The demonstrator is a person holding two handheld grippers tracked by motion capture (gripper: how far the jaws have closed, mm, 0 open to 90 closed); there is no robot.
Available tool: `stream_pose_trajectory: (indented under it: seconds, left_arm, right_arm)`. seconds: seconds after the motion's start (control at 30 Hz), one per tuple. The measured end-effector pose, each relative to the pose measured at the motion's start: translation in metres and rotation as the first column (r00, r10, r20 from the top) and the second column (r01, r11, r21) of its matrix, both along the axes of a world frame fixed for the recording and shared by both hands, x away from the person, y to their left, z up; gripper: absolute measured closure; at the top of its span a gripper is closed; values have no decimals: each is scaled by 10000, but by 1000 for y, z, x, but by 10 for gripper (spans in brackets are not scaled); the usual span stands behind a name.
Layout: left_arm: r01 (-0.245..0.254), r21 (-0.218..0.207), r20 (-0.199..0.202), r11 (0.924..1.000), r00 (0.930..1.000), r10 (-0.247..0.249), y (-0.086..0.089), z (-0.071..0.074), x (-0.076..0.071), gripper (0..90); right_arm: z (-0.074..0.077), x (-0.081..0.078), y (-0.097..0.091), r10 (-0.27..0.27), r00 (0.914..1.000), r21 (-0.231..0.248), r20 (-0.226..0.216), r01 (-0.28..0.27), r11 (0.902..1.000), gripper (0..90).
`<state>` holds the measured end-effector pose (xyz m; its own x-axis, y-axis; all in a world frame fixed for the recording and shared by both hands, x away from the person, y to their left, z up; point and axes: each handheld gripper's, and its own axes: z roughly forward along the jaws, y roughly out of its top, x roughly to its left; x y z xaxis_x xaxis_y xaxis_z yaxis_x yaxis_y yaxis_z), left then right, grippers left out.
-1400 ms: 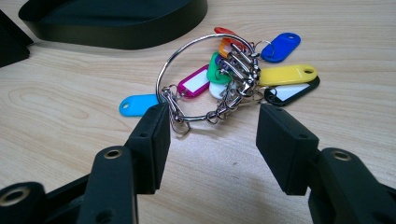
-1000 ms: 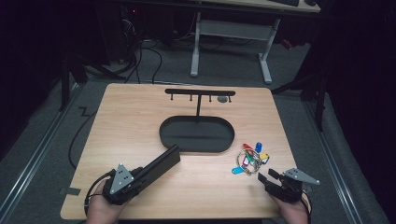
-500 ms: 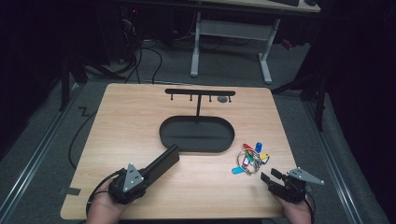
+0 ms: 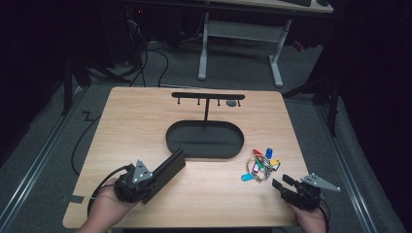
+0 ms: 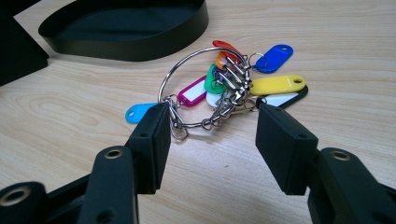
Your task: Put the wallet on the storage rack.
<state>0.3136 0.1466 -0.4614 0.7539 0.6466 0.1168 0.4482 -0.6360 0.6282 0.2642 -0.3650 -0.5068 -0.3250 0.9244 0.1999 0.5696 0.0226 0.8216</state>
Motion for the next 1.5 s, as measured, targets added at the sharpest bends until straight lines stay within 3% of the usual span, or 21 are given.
stream_pose_trajectory:
  seconds: [0.17,0.27,0.37,0.43,0.8,1.03,1.17,1.5]
  left_arm:
    - [300,555,-374,9980,9989,-280,-6,6,6,598]
    - [334,618,-529,9975,9981,-301,-7,7,8,614]
    - [364,631,-1132,9973,9931,-291,-7,11,13,640]
    - [342,704,-1272,9969,9916,-250,-7,13,15,651]
    - [559,1153,-1591,9918,9866,-372,-9,17,20,710]
    - [918,1553,-1108,9836,9910,-750,-13,18,18,733]
    - [1200,1614,-951,9796,9899,-1056,-14,20,16,733]
    - [1771,1552,79,9719,9835,-1805,-21,38,14,735]
  right_arm:
    - [0,0,0,25,10000,-2,13,-25,10000,458]
    - [0,0,0,16,10000,11,4,-16,10000,457]
    - [0,0,0,19,10000,-1,-17,-19,10000,457]
    - [0,0,0,32,10000,-12,-44,-32,10000,457]
    - [-1,0,1,52,10000,-29,-64,-52,10000,457]
    - [-1,0,1,54,10000,-38,-72,-54,10000,458]
    - [-1,0,0,61,10000,-47,-62,-62,10000,458]
    - [-1,0,1,46,10000,-74,-85,-47,10000,458]
